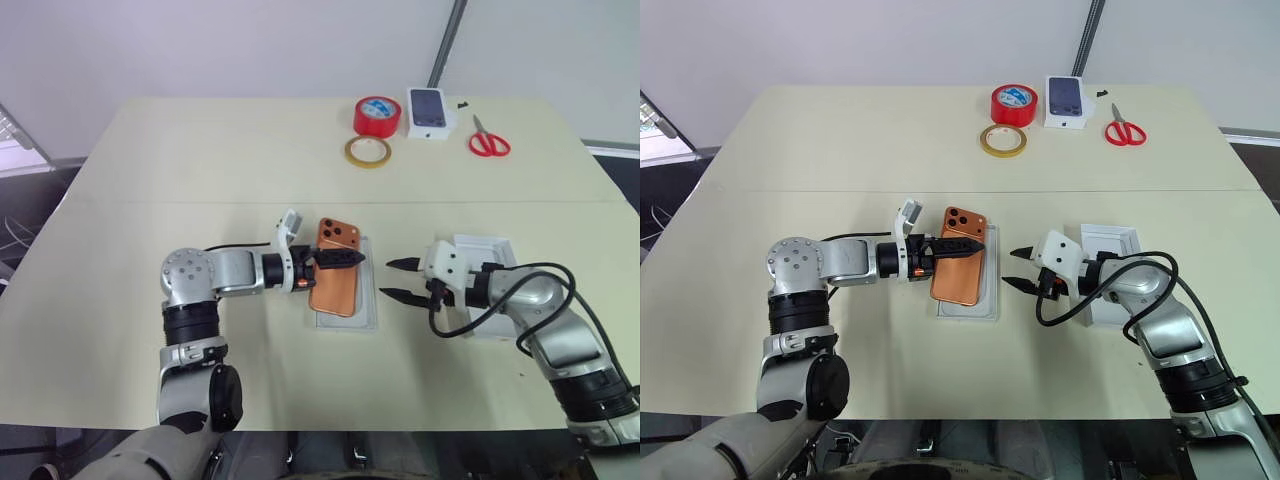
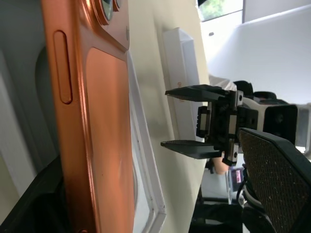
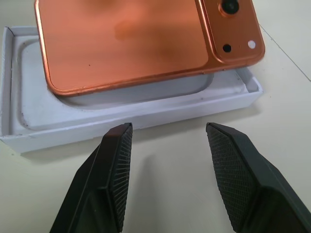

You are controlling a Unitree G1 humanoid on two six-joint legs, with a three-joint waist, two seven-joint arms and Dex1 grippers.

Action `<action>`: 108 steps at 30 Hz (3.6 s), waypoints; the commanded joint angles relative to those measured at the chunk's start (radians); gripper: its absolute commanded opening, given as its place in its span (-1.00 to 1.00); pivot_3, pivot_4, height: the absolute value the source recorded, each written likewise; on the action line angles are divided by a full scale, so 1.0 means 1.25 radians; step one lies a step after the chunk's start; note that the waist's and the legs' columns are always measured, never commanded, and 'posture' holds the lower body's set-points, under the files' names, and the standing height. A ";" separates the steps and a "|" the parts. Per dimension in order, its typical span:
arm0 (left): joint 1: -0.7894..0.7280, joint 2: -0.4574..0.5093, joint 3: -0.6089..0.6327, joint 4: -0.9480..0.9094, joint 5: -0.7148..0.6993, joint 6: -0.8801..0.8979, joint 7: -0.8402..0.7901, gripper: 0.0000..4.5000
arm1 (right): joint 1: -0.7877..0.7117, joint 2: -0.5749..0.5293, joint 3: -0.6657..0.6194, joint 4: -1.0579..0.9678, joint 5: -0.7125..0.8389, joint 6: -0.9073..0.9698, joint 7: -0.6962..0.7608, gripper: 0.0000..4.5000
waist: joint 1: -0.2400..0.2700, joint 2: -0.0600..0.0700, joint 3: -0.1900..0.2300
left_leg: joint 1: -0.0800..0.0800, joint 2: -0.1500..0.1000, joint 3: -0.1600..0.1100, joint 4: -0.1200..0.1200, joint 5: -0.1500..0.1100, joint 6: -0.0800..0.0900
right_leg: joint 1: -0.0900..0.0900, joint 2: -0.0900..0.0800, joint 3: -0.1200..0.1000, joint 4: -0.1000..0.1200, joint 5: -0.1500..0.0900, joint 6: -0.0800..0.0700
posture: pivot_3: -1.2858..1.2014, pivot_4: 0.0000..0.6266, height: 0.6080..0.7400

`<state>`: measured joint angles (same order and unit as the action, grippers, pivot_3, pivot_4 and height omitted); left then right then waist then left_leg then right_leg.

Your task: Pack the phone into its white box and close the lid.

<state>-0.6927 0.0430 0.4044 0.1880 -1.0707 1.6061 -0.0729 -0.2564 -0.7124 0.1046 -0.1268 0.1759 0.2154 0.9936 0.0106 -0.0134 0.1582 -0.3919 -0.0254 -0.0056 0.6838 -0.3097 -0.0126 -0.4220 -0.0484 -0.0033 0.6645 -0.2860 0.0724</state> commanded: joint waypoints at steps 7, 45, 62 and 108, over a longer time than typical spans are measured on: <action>-0.024 -0.028 0.056 0.081 -0.210 0.007 0.208 0.99 | -0.019 0.014 0.006 -0.006 -0.009 -0.016 -0.007 0.13 | 0.001 0.000 0.000 | 0.000 0.000 0.000 0.000 0.000 0.000 | 0.000 0.000 0.000 0.000 0.000 0.000 | 0.03 -0.52 1.00; 0.052 0.361 -0.341 -0.088 -0.721 -0.244 0.413 0.99 | -0.036 0.033 0.024 0.023 -0.026 -0.037 -0.009 0.13 | -0.001 0.000 0.000 | 0.000 0.000 0.000 0.001 0.001 -0.001 | 0.000 0.000 0.000 0.001 0.000 0.000 | 0.03 -0.52 1.00; 0.139 0.670 -0.596 -0.250 0.307 -0.830 -0.323 -0.27 | -0.049 0.002 0.013 0.059 -0.044 -0.052 0.000 -0.96 | -0.004 0.003 0.000 | 0.001 0.000 0.002 -0.001 0.001 -0.001 | 0.000 0.002 0.001 -0.001 0.000 -0.001 | 0.03 -0.52 1.00; -0.020 0.044 -0.719 0.084 0.718 -0.916 -0.759 -0.98 | 0.229 -0.139 -0.146 -0.102 -0.065 -0.014 0.024 -1.00 | 0.022 0.003 0.000 | 0.001 0.000 0.001 0.007 -0.006 0.012 | 0.006 0.001 0.001 -0.001 0.000 0.000 | 0.03 -0.52 1.00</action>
<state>-0.6933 0.1436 -0.4967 0.3152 -0.1634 0.4929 -1.0219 0.0217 -0.8856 -0.1011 -0.1826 0.0545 0.2121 0.9989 0.0381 -0.0097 0.1576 -0.3909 -0.0248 -0.0044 0.6927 -0.3178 0.0026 -0.4144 -0.0466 -0.0025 0.6628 -0.2865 0.0728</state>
